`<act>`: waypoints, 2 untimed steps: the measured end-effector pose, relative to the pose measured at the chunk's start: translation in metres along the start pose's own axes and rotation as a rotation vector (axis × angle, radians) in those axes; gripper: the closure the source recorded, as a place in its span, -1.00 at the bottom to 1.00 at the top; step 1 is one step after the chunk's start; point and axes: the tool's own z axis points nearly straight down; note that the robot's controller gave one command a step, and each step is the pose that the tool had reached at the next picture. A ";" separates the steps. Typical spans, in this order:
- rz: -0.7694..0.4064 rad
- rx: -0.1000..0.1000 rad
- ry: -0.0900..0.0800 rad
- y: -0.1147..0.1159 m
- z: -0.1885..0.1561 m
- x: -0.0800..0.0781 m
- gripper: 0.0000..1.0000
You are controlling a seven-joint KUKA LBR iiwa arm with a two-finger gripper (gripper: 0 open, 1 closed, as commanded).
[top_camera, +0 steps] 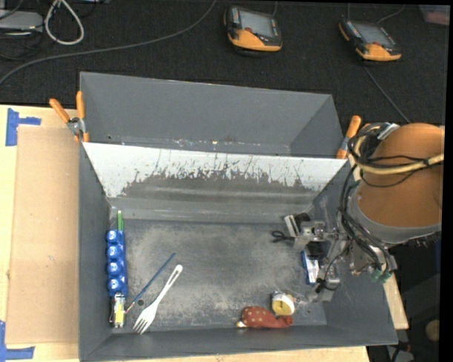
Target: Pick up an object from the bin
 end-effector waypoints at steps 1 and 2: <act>-0.002 0.001 -0.008 0.000 -0.004 -0.001 -1.00; -0.139 0.001 -0.009 -0.007 0.055 0.002 -1.00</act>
Offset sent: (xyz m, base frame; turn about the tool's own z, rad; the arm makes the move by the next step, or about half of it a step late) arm -0.0117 -0.0202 -0.1710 -0.3946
